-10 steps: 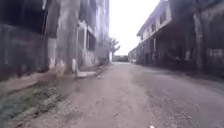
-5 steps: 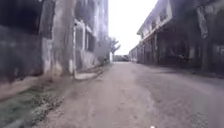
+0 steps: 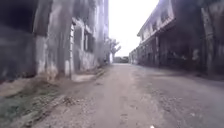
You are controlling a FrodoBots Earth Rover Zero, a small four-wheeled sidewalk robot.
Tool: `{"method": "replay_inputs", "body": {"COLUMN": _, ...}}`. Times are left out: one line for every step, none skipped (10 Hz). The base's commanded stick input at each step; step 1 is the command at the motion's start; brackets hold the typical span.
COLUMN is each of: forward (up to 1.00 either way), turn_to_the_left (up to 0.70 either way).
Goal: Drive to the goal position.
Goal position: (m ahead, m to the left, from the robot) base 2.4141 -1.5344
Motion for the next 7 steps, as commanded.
{"method": "replay_inputs", "body": {"forward": 0.5, "turn_to_the_left": 0.0}}
{"method": "replay_inputs", "body": {"forward": 0.5, "turn_to_the_left": 0.0}}
{"method": "replay_inputs", "body": {"forward": 0.5, "turn_to_the_left": 0.0}}
{"method": "replay_inputs", "body": {"forward": 0.5, "turn_to_the_left": 0.0}}
{"method": "replay_inputs", "body": {"forward": 0.5, "turn_to_the_left": 0.0}}
{"method": "replay_inputs", "body": {"forward": 0.5, "turn_to_the_left": 0.0}}
{"method": "replay_inputs", "body": {"forward": 0.5, "turn_to_the_left": 0.0}}
